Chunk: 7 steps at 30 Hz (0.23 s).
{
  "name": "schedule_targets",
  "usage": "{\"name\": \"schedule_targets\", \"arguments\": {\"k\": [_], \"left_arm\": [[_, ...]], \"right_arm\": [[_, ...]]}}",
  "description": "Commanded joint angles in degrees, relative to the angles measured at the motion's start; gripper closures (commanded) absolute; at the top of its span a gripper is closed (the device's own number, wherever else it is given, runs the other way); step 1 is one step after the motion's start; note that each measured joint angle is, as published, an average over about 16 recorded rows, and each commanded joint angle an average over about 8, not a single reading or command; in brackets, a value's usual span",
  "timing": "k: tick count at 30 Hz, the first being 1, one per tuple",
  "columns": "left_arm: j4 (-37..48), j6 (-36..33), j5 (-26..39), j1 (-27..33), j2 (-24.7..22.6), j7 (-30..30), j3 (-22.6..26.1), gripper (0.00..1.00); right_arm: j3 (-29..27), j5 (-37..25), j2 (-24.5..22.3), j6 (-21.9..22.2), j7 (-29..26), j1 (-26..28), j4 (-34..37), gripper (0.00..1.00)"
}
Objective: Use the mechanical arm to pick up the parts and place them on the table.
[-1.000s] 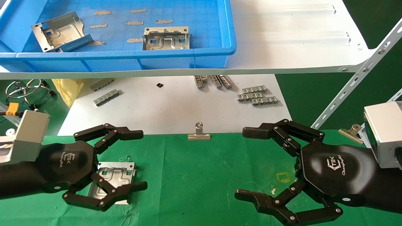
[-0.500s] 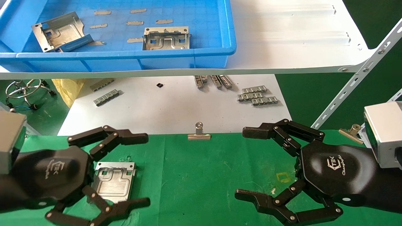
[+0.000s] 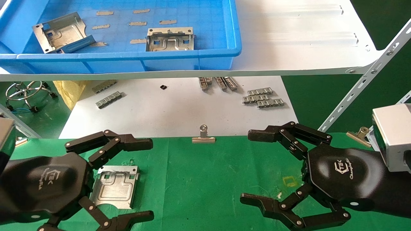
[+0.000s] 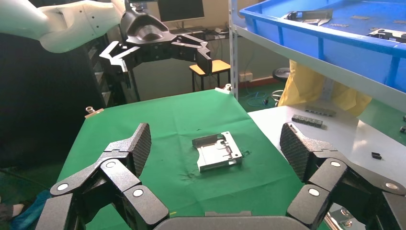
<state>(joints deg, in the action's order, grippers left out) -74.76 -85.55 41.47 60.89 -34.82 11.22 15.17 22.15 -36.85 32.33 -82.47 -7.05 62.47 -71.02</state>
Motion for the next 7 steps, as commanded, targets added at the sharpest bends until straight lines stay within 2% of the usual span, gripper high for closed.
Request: {"name": "schedule_targets", "arguments": {"k": [1, 7], "left_arm": [[0.22, 0.0, 0.02, 0.1, -0.02, -0.09, 0.15, 0.0], [0.55, -0.03, 0.11, 0.28, -0.07, -0.23, 0.38, 0.0]], "right_arm": [[0.0, 0.0, 0.0, 0.0, 0.0, 0.0, 0.0, 0.0], [0.0, 0.0, 0.0, 0.0, 0.0, 0.0, 0.0, 0.0]]}}
